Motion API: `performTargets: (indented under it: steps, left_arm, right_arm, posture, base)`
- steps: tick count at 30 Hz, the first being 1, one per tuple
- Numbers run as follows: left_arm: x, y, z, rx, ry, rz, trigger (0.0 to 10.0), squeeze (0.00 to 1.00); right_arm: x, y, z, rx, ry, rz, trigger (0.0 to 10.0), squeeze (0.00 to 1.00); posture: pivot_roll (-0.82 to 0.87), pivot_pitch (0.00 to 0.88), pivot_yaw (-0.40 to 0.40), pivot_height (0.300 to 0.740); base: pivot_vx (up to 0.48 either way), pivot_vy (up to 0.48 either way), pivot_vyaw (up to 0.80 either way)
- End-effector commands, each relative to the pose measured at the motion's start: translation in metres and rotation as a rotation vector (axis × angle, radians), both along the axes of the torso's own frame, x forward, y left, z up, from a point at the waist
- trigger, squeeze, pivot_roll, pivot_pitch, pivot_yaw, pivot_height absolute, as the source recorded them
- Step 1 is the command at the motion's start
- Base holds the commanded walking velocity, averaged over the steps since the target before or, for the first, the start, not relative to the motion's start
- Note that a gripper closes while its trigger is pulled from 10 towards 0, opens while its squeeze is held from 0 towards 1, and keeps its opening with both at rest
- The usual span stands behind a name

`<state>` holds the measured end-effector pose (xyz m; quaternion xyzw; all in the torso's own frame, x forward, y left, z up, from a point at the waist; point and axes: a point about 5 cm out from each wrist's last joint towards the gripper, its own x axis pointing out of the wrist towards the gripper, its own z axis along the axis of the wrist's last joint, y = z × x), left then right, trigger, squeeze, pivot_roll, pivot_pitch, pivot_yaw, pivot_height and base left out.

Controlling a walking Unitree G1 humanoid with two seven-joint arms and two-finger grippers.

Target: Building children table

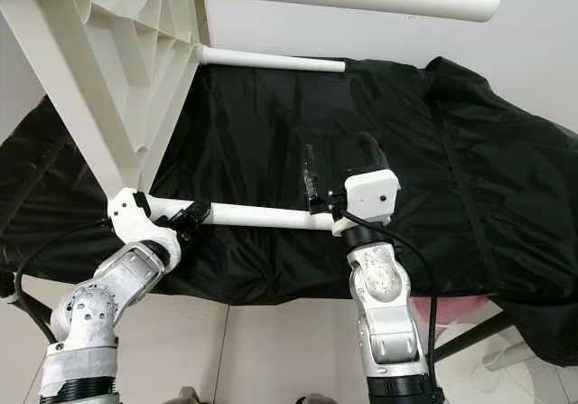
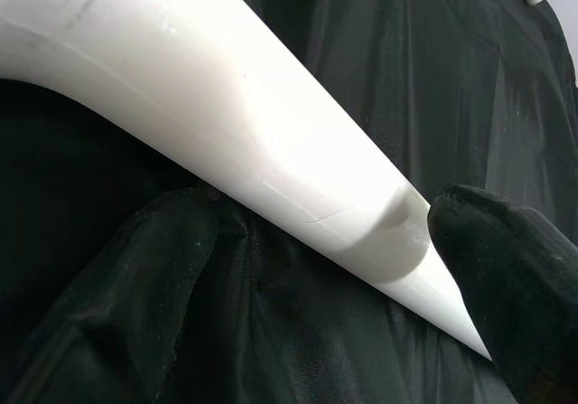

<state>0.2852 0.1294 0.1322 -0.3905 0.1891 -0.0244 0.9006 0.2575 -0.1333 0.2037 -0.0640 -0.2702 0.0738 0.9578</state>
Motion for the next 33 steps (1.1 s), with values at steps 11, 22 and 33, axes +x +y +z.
performTargets:
  steps: [11,22,33]
  left_arm:
    - [0.007,-0.013,0.004,-0.102,0.062,0.109,10.0,0.0]
    - [0.013,-0.021,0.006,-0.146,0.077,0.115,10.0,0.0]
    - [0.014,-0.026,0.005,-0.144,0.079,0.096,10.0,0.0]
  right_arm:
    - [-0.01,0.008,0.019,-0.217,-0.17,-0.077,10.0,0.0]
    - [-0.024,0.011,0.052,-0.419,-0.478,-0.253,10.0,0.0]
    - [-0.011,0.028,0.081,-0.58,-0.666,-0.255,10.0,0.0]
  posture:
    - [-0.02,0.069,0.017,0.74]
    - [-0.03,0.069,0.023,0.74]
    - [-0.05,0.066,0.021,0.74]
  base:
    - [0.0,0.0,0.0]
    - [0.0,0.0,0.0]
    - [0.0,0.0,0.0]
